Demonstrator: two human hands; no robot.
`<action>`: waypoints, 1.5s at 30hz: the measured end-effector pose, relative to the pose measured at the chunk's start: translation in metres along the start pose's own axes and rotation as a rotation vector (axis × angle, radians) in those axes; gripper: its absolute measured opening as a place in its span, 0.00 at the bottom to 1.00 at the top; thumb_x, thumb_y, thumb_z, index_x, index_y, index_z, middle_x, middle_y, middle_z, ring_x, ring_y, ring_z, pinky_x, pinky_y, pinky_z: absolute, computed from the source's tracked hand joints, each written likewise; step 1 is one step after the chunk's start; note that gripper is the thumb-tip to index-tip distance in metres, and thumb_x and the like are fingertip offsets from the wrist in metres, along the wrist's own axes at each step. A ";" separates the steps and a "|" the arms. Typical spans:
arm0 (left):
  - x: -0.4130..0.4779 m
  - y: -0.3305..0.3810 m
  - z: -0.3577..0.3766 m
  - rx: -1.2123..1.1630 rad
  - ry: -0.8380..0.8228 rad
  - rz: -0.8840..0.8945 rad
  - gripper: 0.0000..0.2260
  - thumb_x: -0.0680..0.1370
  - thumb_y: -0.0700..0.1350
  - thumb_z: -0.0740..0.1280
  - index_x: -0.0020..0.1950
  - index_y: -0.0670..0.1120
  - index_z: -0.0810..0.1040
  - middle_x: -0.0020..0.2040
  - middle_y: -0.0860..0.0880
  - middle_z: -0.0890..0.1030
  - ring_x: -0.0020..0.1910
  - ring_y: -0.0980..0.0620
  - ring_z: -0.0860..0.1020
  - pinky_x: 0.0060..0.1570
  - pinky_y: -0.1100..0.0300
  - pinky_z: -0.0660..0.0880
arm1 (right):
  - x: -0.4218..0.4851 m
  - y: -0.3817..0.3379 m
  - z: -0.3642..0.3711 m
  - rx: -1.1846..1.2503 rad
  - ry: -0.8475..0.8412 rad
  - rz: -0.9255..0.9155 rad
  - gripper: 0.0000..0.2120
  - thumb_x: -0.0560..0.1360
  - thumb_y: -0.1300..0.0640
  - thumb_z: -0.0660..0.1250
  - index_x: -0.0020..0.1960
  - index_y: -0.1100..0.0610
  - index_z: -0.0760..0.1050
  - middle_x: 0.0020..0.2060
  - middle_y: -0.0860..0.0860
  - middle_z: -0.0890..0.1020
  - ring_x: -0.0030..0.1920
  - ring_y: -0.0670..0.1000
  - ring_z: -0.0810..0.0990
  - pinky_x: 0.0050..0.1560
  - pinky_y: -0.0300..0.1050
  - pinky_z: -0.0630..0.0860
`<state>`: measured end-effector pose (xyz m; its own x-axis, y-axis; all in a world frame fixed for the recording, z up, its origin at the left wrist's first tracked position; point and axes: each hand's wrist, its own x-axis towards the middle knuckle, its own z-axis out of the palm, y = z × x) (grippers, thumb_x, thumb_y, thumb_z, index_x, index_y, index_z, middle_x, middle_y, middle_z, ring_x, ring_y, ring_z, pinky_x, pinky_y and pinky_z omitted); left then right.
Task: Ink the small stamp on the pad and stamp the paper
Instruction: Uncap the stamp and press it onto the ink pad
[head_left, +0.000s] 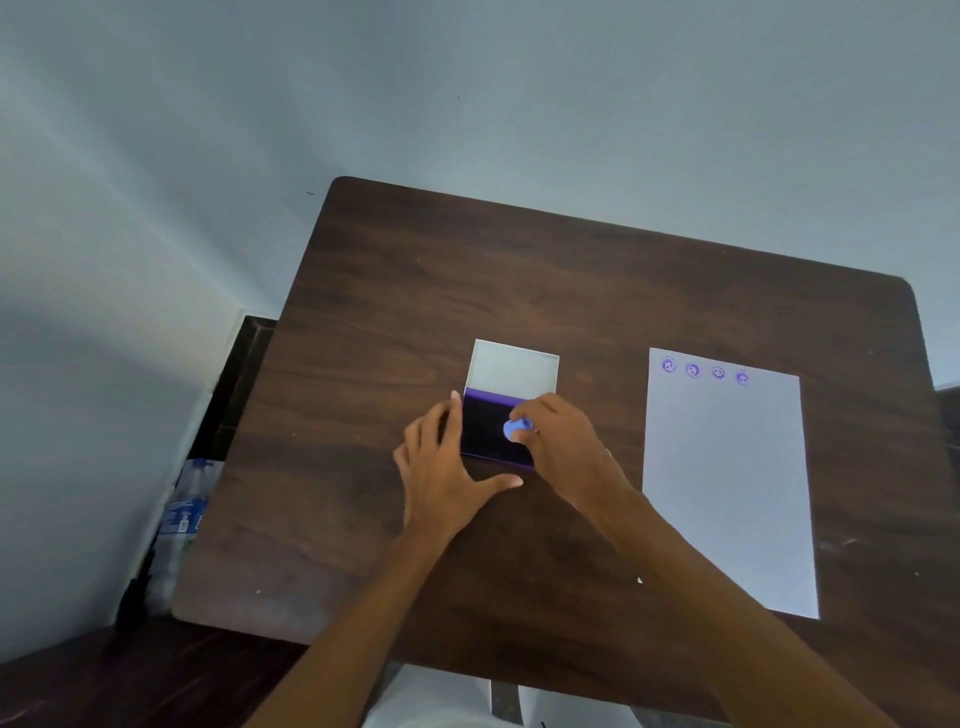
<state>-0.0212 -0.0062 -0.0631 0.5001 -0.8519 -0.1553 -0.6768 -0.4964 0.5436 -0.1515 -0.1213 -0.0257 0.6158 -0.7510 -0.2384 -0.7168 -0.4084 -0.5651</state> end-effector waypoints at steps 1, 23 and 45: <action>0.002 0.003 0.004 0.020 0.010 -0.001 0.52 0.62 0.71 0.73 0.78 0.52 0.57 0.73 0.48 0.66 0.70 0.47 0.62 0.65 0.45 0.64 | 0.004 -0.001 0.005 -0.081 -0.029 -0.048 0.12 0.75 0.60 0.70 0.58 0.57 0.76 0.55 0.55 0.80 0.52 0.52 0.78 0.53 0.40 0.72; 0.013 -0.010 0.017 0.095 0.130 0.079 0.44 0.64 0.70 0.69 0.74 0.49 0.69 0.60 0.46 0.75 0.58 0.49 0.68 0.50 0.53 0.68 | -0.006 -0.015 0.041 -0.224 0.211 -0.159 0.21 0.62 0.63 0.81 0.52 0.63 0.79 0.45 0.58 0.82 0.43 0.55 0.82 0.43 0.50 0.83; 0.013 -0.010 0.013 0.048 0.093 0.062 0.47 0.64 0.77 0.61 0.75 0.50 0.65 0.62 0.46 0.73 0.62 0.49 0.66 0.58 0.46 0.70 | -0.011 -0.004 -0.006 0.043 0.269 0.031 0.10 0.74 0.61 0.71 0.55 0.62 0.80 0.50 0.57 0.84 0.45 0.49 0.80 0.50 0.32 0.75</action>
<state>-0.0153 -0.0146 -0.0815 0.5032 -0.8631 -0.0439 -0.7321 -0.4527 0.5091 -0.1580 -0.1146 -0.0158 0.4809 -0.8758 -0.0413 -0.7161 -0.3651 -0.5949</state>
